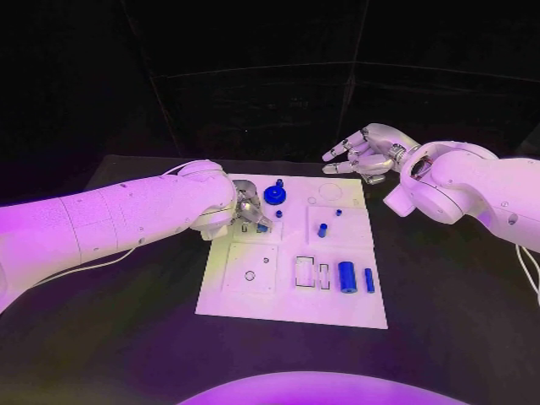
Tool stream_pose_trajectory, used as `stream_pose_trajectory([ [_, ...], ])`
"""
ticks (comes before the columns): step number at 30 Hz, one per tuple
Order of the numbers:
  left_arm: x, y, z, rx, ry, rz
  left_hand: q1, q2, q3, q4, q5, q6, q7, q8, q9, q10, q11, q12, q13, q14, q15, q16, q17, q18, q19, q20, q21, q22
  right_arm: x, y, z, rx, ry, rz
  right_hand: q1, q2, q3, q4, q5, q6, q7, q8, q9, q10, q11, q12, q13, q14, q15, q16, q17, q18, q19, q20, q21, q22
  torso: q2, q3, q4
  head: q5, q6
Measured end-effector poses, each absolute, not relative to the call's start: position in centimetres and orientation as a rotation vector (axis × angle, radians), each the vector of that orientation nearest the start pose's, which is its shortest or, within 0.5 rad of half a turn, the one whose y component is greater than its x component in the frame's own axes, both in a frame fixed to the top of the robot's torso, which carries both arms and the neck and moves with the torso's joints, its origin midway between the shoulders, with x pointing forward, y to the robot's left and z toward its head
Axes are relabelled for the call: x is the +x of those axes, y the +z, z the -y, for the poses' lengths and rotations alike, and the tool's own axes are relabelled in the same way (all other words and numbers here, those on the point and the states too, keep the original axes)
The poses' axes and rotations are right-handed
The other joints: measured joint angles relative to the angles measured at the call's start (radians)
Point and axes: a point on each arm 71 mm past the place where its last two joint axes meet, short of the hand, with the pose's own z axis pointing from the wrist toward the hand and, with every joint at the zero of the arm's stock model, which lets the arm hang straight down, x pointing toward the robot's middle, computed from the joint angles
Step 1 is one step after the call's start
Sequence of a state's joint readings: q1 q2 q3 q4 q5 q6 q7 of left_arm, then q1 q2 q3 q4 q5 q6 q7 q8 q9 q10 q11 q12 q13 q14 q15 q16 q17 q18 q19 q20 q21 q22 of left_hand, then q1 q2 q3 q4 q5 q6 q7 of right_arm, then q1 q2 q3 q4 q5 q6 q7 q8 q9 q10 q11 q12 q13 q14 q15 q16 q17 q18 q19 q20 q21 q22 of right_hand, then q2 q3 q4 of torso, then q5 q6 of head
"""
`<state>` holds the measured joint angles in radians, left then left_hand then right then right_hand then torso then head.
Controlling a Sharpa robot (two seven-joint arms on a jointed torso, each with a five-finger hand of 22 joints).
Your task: Assemble the parts on the task board
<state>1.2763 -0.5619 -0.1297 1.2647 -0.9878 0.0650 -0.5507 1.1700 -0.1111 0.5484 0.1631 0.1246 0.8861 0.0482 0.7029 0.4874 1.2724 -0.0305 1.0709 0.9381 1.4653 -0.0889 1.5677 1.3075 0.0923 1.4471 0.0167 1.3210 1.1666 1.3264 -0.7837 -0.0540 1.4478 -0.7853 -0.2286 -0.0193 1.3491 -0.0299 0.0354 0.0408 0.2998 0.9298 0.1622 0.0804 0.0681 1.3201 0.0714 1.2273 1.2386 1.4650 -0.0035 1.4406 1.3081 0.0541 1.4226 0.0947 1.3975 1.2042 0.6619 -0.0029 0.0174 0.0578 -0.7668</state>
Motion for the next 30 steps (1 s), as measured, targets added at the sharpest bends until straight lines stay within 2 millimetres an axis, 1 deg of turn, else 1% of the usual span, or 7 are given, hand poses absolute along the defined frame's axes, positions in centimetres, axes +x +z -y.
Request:
stream_pose_trajectory([
  [5,52.1,-23.2,-15.3,-0.244,-0.373,-2.303,-0.004,-0.003,0.007,-0.006,0.000,0.000,0.000,0.000,0.000,0.000,0.000,0.000,0.000,0.000,0.000,0.000,0.000,0.000,0.000,0.000,0.004,0.001,51.8,-14.0,19.3,0.361,1.020,-1.764,0.000,0.000,0.000,0.000,0.000,0.000,0.000,0.000,0.000,0.000,0.000,0.000,0.000,0.000,0.000,0.000,0.000,0.000,0.000,0.000,0.000,0.000,0.000,-0.0004,-0.0001,0.000,-0.002],
  [6,52.1,-23.2,-15.4,-0.244,-0.371,-2.303,-0.007,-0.001,0.007,-0.006,0.000,0.000,0.000,0.005,0.000,0.000,0.000,0.000,0.000,0.000,0.000,0.000,0.000,0.000,0.000,0.000,0.004,0.002,51.8,-14.0,19.3,0.359,1.020,-1.764,0.000,0.000,0.000,0.000,0.000,0.000,0.000,0.000,0.000,0.000,0.000,0.000,0.000,0.000,0.000,0.000,0.000,0.000,0.000,0.000,0.000,0.000,0.000,-0.0005,-0.0001,0.000,-0.002],
  [9,52.1,-23.2,-15.5,-0.246,-0.366,-2.303,-0.016,-0.006,0.018,-0.003,0.036,-0.002,-0.002,0.019,0.006,0.000,0.000,0.000,-0.001,0.000,0.000,0.000,0.000,0.000,0.000,0.000,0.004,0.005,51.8,-14.0,19.3,0.357,1.019,-1.763,0.000,0.000,0.000,0.000,0.000,0.000,0.000,0.000,0.000,0.000,0.000,0.000,0.000,0.000,0.000,0.000,0.000,0.000,0.000,0.000,0.000,0.000,0.000,-0.0007,-0.0001,0.001,-0.004],
  [11,52.1,-23.2,-15.7,-0.247,-0.360,-2.304,-0.019,-0.009,0.018,-0.003,0.050,-0.002,-0.002,0.022,0.010,0.000,0.000,0.000,-0.002,0.000,0.000,0.000,0.000,0.000,0.002,-0.002,0.004,0.006,51.8,-14.0,19.3,0.356,1.018,-1.763,0.000,0.000,0.000,0.000,0.000,0.000,0.000,0.000,0.000,0.000,0.000,0.000,0.000,0.000,0.000,0.000,0.000,0.000,0.000,0.000,0.000,0.000,0.000,-0.0009,0.0000,0.001,-0.004],
  [18,52.1,-23.2,-16.2,-0.250,-0.346,-2.305,-0.024,-0.014,0.020,-0.004,0.054,-0.005,-0.005,0.026,0.012,0.003,-0.004,0.000,-0.002,0.000,0.000,0.000,0.000,0.000,0.003,-0.003,0.008,0.010,51.8,-14.0,19.3,0.354,1.015,-1.762,0.000,0.000,0.000,0.000,0.000,0.000,0.000,0.000,0.000,0.000,0.000,0.000,0.000,0.000,0.000,0.000,0.000,0.000,0.000,0.000,0.000,0.000,0.000,-0.0007,0.0005,0.002,-0.006],
  [28,52.1,-23.2,-16.3,-0.238,-0.336,-2.310,-0.034,-0.019,0.028,-0.010,0.054,-0.005,-0.005,0.026,0.014,0.003,-0.004,0.000,-0.002,0.000,0.000,0.000,0.000,0.000,0.003,-0.003,0.008,0.012,51.8,-14.0,19.3,0.351,1.015,-1.763,0.000,0.000,0.000,0.000,0.000,0.000,0.000,0.000,0.000,0.000,0.000,0.000,0.000,0.000,0.000,0.000,0.000,0.000,0.000,0.000,0.000,0.000,0.000,-0.0004,0.0005,0.003,-0.007],
  [30,52.1,-23.2,-16.3,-0.236,-0.335,-2.311,-0.035,-0.019,0.029,-0.012,0.054,-0.005,-0.005,0.031,0.014,0.003,-0.004,0.003,-0.002,0.000,0.000,0.000,0.000,0.000,0.003,-0.003,0.008,0.012,51.8,-14.0,19.3,0.351,1.014,-1.763,0.000,0.000,0.000,0.000,0.000,0.000,0.000,0.000,0.000,0.000,0.000,0.000,0.000,0.000,0.000,0.000,0.000,0.000,0.000,0.000,0.000,0.000,0.000,-0.0004,0.0005,0.003,-0.006],
])
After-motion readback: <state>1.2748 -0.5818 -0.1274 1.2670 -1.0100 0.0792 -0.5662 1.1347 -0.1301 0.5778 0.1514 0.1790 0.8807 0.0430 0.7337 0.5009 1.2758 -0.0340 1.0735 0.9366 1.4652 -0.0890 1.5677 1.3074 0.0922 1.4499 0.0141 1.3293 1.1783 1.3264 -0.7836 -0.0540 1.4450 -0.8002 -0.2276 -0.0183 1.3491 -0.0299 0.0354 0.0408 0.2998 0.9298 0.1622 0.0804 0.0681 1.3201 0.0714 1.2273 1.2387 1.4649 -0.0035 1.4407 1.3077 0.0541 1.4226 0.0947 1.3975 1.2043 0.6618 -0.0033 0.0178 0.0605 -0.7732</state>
